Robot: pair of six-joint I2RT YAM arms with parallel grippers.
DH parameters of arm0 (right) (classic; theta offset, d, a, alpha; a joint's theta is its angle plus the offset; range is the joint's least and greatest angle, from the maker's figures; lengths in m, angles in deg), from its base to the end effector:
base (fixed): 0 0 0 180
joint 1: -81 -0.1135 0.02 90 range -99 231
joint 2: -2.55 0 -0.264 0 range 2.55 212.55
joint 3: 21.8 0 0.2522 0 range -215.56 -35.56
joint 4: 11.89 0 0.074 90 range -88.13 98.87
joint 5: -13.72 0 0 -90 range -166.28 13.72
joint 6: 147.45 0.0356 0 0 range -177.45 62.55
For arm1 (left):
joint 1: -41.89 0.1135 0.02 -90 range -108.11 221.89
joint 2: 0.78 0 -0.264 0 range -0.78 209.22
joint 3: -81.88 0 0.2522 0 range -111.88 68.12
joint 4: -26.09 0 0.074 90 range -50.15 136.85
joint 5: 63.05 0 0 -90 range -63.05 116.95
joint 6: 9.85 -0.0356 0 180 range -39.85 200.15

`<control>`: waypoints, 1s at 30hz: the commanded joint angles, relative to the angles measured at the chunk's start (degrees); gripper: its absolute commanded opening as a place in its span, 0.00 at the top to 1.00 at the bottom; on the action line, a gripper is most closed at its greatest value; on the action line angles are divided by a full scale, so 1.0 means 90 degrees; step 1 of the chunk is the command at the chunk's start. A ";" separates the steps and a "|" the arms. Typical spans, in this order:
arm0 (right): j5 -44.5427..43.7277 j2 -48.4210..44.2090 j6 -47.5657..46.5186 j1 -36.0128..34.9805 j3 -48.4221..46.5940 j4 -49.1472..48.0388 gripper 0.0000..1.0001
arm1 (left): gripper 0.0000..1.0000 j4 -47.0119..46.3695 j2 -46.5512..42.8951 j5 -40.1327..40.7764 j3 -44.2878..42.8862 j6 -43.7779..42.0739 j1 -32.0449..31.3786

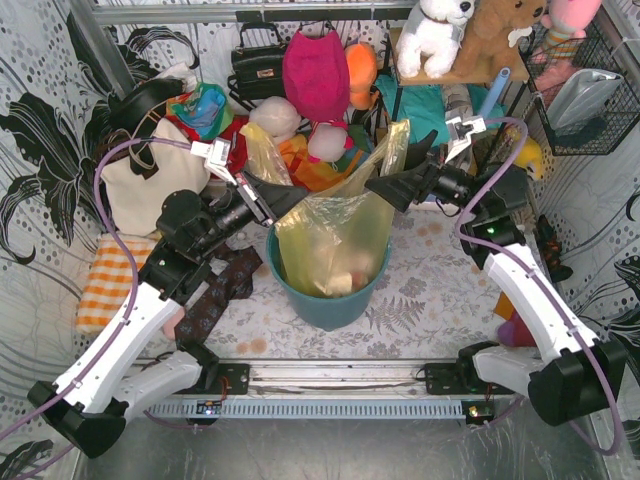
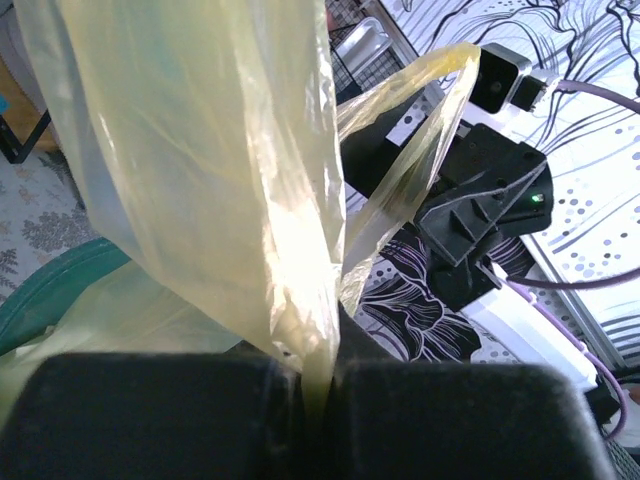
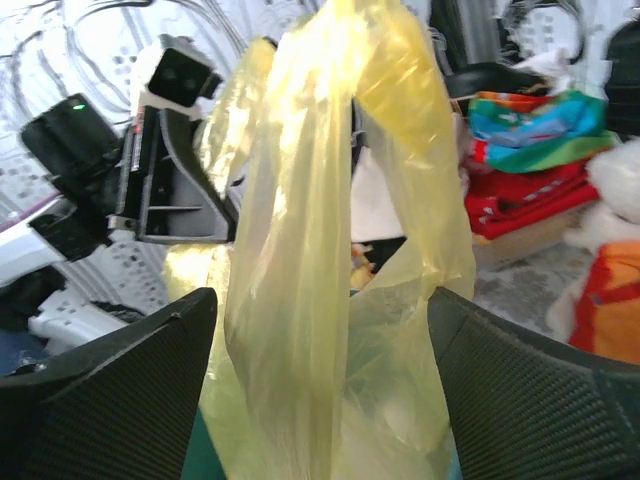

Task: Tie the trash bag

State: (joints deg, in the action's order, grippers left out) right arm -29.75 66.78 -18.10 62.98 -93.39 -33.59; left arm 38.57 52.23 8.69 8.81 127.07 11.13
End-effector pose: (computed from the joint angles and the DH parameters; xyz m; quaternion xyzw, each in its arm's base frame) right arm 0.2216 0.0993 0.4314 -0.2483 0.5208 0.5558 0.5985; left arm 0.1704 -0.1144 0.4251 0.0268 0.6608 -0.5473 0.5130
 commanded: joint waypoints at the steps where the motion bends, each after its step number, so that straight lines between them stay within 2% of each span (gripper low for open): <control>1: 0.0907 0.0272 0.0829 0.0030 -0.0044 -0.2014 0.21 | 0.95 -0.0611 -0.0095 -0.0300 0.0095 -0.0006 -0.0026; 4: 0.0895 0.0346 0.0934 0.0030 -0.0050 -0.2150 0.42 | 0.96 -0.0769 -0.0090 -0.0468 0.0101 -0.0017 -0.0028; 8: 0.0845 0.0293 0.0716 0.0030 -0.0126 -0.1635 0.71 | 0.98 -0.0934 -0.0100 -0.0709 0.0077 -0.0130 -0.0029; 10: 0.0765 0.0211 0.0516 0.0030 -0.0196 -0.1254 0.81 | 1.00 -0.1080 -0.0115 -0.0954 0.0060 -0.0224 -0.0028; 13: 0.0655 0.0001 0.0243 0.0030 -0.0244 -0.0719 0.88 | 1.00 -0.1265 -0.0175 -0.1251 0.0064 -0.0453 -0.0029; 17: 0.0371 -0.0435 -0.0468 0.0025 -0.0484 0.0536 0.93 | 1.00 -0.1256 -0.0324 -0.1452 0.0055 -0.0802 -0.0029; 18: 0.0311 -0.0533 -0.0642 0.0029 -0.0540 0.0851 0.90 | 1.00 -0.1246 -0.0348 -0.1508 0.0042 -0.0877 -0.0029; 21: 0.0047 -0.0766 -0.1089 0.0030 -0.0605 0.1443 0.62 | 1.00 -0.1372 -0.0421 -0.1692 0.0035 -0.0958 -0.0026; 23: 0.0088 -0.0774 -0.1212 0.0030 -0.0558 0.1447 0.43 | 1.00 -0.1555 -0.0465 -0.1793 0.0109 -0.0921 -0.0029; 27: 0.0526 -0.0651 -0.1436 0.0038 -0.0422 0.1064 0.18 | 1.00 -0.1869 -0.0519 -0.1848 0.0280 -0.0808 -0.0025; 30: 0.1124 -0.0447 -0.1265 0.0094 -0.0381 0.0447 0.08 | 1.00 -0.2009 -0.0510 -0.1976 0.0345 -0.0740 -0.0029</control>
State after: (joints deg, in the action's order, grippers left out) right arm -25.86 60.92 -28.28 63.11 -97.17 -24.06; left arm 26.33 47.99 -6.68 11.04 120.40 11.13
